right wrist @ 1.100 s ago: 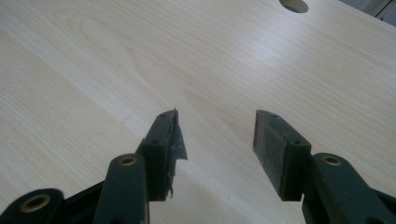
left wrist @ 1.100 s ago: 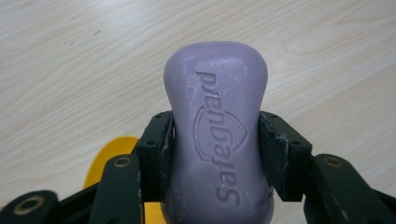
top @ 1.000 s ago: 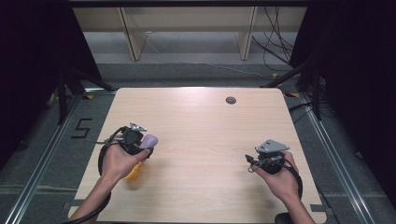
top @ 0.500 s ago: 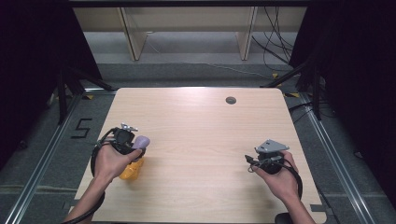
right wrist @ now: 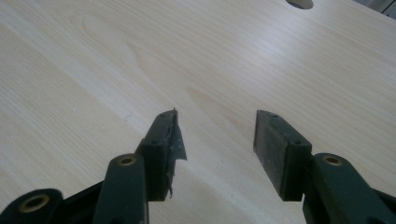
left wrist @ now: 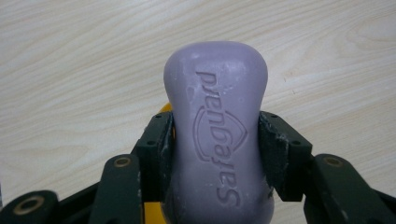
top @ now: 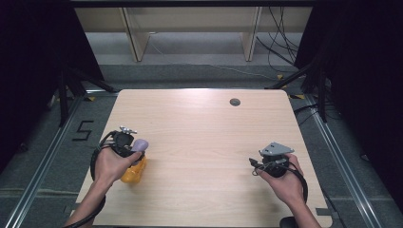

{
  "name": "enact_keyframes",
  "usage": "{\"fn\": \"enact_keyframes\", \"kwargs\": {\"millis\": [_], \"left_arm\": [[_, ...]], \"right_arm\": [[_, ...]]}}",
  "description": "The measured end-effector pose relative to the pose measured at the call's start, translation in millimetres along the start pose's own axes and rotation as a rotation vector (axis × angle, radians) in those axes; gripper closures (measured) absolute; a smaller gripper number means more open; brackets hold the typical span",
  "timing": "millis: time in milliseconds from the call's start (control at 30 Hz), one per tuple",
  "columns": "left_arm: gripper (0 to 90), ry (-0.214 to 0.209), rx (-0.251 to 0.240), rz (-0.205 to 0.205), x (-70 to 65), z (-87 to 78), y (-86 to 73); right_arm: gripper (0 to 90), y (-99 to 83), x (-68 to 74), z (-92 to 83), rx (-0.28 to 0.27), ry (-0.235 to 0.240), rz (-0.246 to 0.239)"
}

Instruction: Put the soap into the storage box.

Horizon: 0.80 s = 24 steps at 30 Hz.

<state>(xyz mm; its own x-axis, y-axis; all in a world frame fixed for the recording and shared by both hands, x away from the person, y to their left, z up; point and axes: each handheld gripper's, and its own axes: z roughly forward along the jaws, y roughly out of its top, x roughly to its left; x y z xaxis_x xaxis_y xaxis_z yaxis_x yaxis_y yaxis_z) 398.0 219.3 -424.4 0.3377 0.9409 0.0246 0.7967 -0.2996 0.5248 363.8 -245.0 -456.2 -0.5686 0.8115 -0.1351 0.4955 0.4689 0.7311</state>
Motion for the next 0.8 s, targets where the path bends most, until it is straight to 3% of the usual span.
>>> {"fn": "enact_keyframes", "kwargs": {"millis": [200,800], "left_arm": [[48.4,0.016,0.012,-0.014,2.5,1.6,-3.2],[48.3,0.029,0.037,-0.030,4.1,2.5,-16.1]], "right_arm": [[50.5,-0.3,-0.6,0.6,-0.006,-0.002,-0.020],[50.3,-0.4,-0.3,0.4,-0.003,-0.003,-0.020]]}}
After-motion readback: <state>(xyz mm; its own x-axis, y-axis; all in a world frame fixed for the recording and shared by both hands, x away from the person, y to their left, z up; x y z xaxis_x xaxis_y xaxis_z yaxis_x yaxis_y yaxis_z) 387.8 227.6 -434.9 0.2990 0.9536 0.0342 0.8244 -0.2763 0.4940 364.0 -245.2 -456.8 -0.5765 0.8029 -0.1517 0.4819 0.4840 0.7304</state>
